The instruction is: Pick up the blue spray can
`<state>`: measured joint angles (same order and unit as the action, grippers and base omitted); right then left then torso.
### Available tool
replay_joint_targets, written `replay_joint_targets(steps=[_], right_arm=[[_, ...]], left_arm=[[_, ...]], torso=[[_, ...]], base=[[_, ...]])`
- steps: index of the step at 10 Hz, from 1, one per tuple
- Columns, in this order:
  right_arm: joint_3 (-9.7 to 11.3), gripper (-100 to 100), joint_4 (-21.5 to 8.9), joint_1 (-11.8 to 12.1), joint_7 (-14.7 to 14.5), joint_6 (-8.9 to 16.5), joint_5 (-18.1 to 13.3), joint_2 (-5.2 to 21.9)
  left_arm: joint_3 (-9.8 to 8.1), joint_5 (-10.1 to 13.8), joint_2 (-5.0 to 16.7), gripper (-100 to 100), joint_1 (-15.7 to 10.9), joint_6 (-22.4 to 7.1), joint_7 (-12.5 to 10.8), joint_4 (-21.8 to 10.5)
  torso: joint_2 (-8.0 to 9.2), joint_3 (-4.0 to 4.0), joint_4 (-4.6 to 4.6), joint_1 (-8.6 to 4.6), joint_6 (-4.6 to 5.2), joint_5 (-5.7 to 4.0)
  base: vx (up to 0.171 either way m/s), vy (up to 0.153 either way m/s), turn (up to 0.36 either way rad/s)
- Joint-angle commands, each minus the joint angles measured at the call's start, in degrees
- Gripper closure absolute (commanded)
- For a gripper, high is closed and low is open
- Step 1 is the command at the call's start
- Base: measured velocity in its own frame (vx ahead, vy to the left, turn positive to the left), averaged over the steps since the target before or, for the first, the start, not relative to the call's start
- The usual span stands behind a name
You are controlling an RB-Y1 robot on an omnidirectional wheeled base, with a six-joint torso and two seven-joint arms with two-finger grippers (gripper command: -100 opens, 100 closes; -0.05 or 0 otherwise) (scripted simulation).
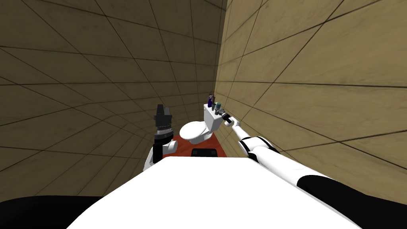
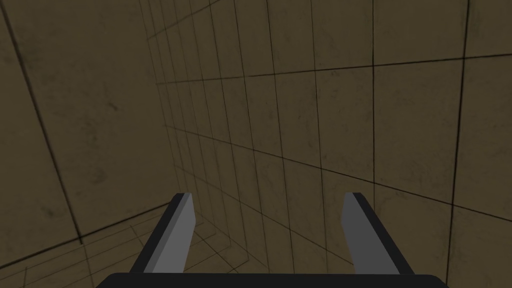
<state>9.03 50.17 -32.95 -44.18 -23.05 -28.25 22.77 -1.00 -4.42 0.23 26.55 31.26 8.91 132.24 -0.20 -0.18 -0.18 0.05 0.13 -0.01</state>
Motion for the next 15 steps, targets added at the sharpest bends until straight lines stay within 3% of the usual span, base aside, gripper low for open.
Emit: replay_joint_targets(steps=[1, 2, 3, 4, 5, 8, 9, 11, 13, 14, 15], right_arm=[[0.06, 100, 1.64, 1.15, 0.13, 0.41, -0.09, 0.0], [-1.98, 100, 4.03, 3.6, 1.43, 1.18, -0.84, 0.82], [-1.98, 100, 7.1, 6.21, 1.43, 1.18, -0.84, 0.82], [-1.98, 100, 7.91, 7.32, 1.43, 1.18, -0.84, 0.82], [-4.01, 100, 9.78, 9.09, 2.73, 1.96, -1.59, 1.65], [-4.01, 100, 14.18, 13.49, 2.73, 1.96, -1.59, 1.65], [-6.04, 100, 16.01, 15.0, 4.03, 2.73, -2.34, 2.47], [-6.04, 100, 19.81, 18.42, 4.03, 2.73, -2.34, 2.47], [-6.04, 100, 20.45, 19.67, 4.03, 2.73, -2.34, 2.47], [-8.08, 100, 23.02, 21.52, 5.32, 3.51, -3.09, 3.29], [-8.08, 100, 24.85, 23.12, 5.32, 3.51, -3.09, 3.29]], left_arm=[[0.0, 0.0, 0.0, 0, 0.0, 0.0, 0.0, 0.0], [0.0, 0.0, 0.0, 0, 0.0, 0.0, 0.0, 0.0], [0.0, 0.0, 0.0, 0, -0.01, 0.0, 0.0, 0.0], [0.0, 0.0, 0.0, 0, 0.0, 0.0, 0.0, 0.0], [0.0, 0.0, 0.0, 0, 0.0, 0.0, 0.0, 0.0], [0.0, 0.0, 0.0, 0, 0.0, 0.0, 0.0, 0.0], [0.0, 0.0, 0.0, 0, 0.0, 0.0, 0.0, 0.0], [0.0, 0.0, 0.0, 0, 0.0, 0.0, 0.0, 0.0], [0.0, 0.0, 0.0, 0, 0.0, 0.0, 0.0, 0.0], [0.0, 0.0, 0.0, 0, 0.0, 0.0, 0.0, 0.0], [0.0, 0.0, 0.0, 0, -0.01, 0.0, 0.0, 0.0]], torso=[[0.0, 0.0, 0.0, 0.0, 0.0, 0.0], [0.07, 0.01, -0.04, -0.05, -0.01, -0.03], [0.0, -0.04, -0.09, -0.04, -0.05, -0.05], [-0.1, -0.13, -0.16, -0.04, -0.06, -0.07], [-0.05, -0.17, -0.28, -0.08, 0.0, -0.11], [-0.15, -0.33, -0.51, -0.17, 0.05, -0.2], [-0.04, -0.34, -0.64, -0.23, 0.08, -0.27], [-0.17, -0.42, -0.66, -0.22, 0.06, -0.28], [0.07, -0.41, -0.89, -0.29, 0.14, -0.4], [0.17, -0.45, -1.06, -0.34, 0.18, -0.49], [0.08, -0.5, -1.08, -0.32, 0.12, -0.5]], base=[[0.015, 0.005, -0.031], [0.049, 0.016, 0.198], [0.062, 0.007, 0.093], [0.038, 0.008, -0.005], [0.064, 0.022, 0.174], [0.034, 0.009, 0.024], [0.047, 0.011, 0.172], [0.046, 0.009, 0.052], [0.009, -0.001, -0.007], [0.036, 0.013, 0.184], [0.053, 0.008, 0.101]])
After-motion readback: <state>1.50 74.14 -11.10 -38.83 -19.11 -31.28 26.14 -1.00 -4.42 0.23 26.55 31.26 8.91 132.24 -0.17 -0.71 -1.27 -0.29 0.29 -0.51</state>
